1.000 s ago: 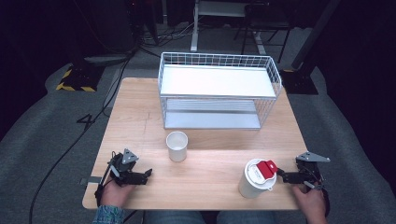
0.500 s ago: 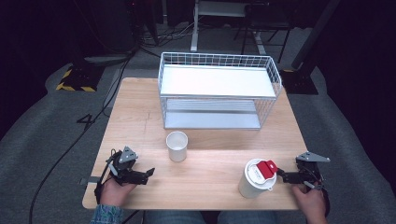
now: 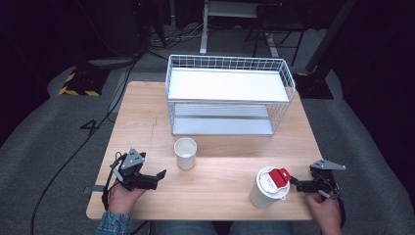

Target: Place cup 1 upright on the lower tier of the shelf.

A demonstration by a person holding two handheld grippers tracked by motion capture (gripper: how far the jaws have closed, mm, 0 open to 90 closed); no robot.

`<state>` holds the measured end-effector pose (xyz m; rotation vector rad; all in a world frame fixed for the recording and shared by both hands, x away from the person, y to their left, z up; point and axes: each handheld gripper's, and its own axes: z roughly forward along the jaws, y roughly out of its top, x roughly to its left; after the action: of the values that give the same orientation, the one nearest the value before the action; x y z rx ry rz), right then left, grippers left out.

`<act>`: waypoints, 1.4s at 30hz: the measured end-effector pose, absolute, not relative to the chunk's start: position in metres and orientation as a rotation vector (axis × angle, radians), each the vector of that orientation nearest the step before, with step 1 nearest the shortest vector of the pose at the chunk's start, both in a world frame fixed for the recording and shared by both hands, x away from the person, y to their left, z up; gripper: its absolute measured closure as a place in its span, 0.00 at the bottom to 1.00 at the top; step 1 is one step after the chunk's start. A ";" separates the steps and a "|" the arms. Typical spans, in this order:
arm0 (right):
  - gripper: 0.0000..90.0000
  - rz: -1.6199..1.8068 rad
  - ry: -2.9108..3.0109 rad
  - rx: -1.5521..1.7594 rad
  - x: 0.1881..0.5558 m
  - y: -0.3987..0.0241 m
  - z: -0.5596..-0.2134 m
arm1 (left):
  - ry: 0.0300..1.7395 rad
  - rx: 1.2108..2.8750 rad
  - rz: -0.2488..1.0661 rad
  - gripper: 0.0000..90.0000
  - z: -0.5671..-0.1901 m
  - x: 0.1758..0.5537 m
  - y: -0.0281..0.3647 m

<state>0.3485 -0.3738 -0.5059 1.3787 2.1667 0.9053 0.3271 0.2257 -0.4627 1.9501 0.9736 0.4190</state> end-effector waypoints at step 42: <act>0.00 0.902 2.160 1.383 0.348 -0.373 -0.506 | 0.797 1.874 0.355 0.00 -0.476 0.367 0.168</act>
<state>0.3479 -0.3732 -0.5059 1.3826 2.1600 0.9020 0.3673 0.1675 -0.4763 1.8742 0.7975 0.3553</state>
